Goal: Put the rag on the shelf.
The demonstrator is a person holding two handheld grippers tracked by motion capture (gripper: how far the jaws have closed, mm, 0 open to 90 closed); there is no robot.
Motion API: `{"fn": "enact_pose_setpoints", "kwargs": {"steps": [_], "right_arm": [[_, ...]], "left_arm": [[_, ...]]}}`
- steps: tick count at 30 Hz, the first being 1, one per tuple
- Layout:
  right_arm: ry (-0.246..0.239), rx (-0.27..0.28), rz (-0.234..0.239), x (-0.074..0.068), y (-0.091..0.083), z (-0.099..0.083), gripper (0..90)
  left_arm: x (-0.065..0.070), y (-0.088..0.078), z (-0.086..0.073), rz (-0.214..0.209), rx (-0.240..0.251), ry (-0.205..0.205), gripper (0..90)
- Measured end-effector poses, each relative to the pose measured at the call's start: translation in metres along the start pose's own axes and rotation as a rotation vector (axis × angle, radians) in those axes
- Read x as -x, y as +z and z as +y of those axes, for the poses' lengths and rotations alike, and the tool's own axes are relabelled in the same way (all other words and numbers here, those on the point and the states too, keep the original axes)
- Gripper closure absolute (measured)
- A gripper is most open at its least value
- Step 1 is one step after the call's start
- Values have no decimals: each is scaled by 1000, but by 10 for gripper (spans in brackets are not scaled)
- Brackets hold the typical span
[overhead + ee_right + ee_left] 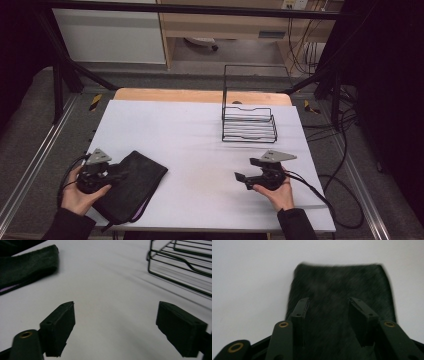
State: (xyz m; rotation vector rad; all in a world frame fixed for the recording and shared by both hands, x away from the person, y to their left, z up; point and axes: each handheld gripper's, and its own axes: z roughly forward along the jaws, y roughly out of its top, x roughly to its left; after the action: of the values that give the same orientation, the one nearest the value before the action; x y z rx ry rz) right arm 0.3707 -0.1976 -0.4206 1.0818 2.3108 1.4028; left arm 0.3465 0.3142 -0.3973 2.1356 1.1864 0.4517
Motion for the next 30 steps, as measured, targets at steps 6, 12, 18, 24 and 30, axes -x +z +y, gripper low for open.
{"fn": "enact_pose_setpoints", "kwargs": {"steps": [6,12,18,24,30], "right_arm": [[-12,0,86,-44,52,31,235],[-21,-55,120,-90,120,52,248],[-33,-109,141,-119,176,61,298],[-27,-149,170,-127,208,60,371],[-24,-161,208,-137,217,57,470]], "left_arm": [[-30,-9,-32,55,-74,-89,523],[-36,-9,-43,29,-127,-111,620],[-34,-5,-50,-4,-136,-126,706],[-33,-6,-49,-2,-144,-129,825],[-46,-11,-52,-31,-132,-164,843]]}}
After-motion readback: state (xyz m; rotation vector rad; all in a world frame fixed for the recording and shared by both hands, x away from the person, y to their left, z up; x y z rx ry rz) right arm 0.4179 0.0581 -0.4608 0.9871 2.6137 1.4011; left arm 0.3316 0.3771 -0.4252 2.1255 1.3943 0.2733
